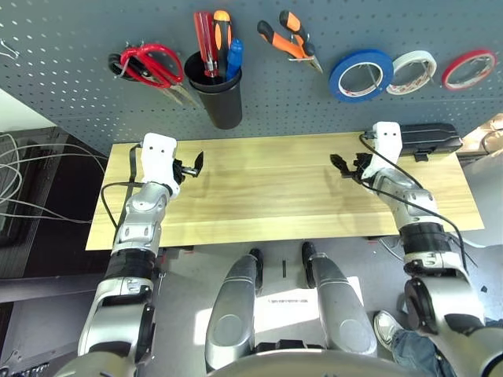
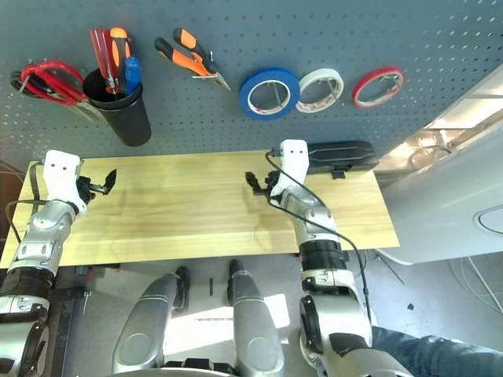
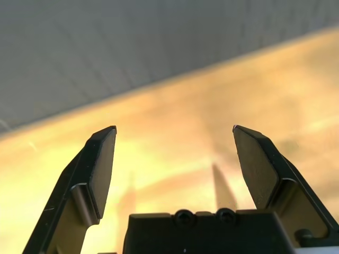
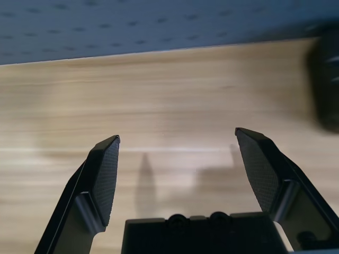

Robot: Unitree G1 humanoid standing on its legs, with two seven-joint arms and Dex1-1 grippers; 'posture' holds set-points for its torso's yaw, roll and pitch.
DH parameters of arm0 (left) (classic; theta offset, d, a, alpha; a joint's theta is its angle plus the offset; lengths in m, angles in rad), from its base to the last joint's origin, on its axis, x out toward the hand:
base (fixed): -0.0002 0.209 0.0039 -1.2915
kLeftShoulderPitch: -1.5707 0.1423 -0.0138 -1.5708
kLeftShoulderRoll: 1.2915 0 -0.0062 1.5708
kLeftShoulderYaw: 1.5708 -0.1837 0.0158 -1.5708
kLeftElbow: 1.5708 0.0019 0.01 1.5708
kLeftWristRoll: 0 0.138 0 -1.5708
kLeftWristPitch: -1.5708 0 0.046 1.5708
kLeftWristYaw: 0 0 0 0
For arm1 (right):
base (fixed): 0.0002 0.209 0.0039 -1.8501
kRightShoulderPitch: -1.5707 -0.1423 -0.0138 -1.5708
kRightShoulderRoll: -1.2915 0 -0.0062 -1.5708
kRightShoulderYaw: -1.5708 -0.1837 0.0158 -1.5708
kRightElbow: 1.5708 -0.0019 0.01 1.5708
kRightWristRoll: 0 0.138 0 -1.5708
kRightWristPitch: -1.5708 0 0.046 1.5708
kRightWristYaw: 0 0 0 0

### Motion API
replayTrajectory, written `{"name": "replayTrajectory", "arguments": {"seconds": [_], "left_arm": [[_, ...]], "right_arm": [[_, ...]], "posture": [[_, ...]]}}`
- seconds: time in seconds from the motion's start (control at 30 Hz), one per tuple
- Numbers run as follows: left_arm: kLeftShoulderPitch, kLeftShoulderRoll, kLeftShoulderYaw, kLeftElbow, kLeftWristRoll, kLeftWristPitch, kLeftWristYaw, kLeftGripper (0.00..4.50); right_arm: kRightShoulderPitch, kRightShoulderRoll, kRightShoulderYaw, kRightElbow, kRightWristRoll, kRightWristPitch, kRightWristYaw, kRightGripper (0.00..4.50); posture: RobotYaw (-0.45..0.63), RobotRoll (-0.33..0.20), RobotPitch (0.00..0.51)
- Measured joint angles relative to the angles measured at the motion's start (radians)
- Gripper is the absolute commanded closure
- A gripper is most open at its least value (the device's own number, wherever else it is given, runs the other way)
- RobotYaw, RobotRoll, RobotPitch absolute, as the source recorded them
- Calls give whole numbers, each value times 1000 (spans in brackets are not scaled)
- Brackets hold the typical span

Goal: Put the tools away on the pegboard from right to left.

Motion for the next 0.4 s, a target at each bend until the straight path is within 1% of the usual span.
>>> {"name": "replayTrajectory", "arguments": {"seconds": [0.17, 0.27, 0.4], "left_arm": [[-87, -27, -18, 139, 30, 21, 38, 26], [-119, -32, -22, 177, 48, 23, 67, 26], [-132, -41, -35, 219, 62, 23, 83, 26]], "right_arm": [[-63, -17, 17, 183, -62, -185, 5, 0], [-78, -29, 14, 261, -74, -243, 5, 0], [-77, -54, 6, 326, -77, -286, 6, 0]], "posture": [[97, 0, 348], [93, 0, 346], [72, 0, 330]]}}
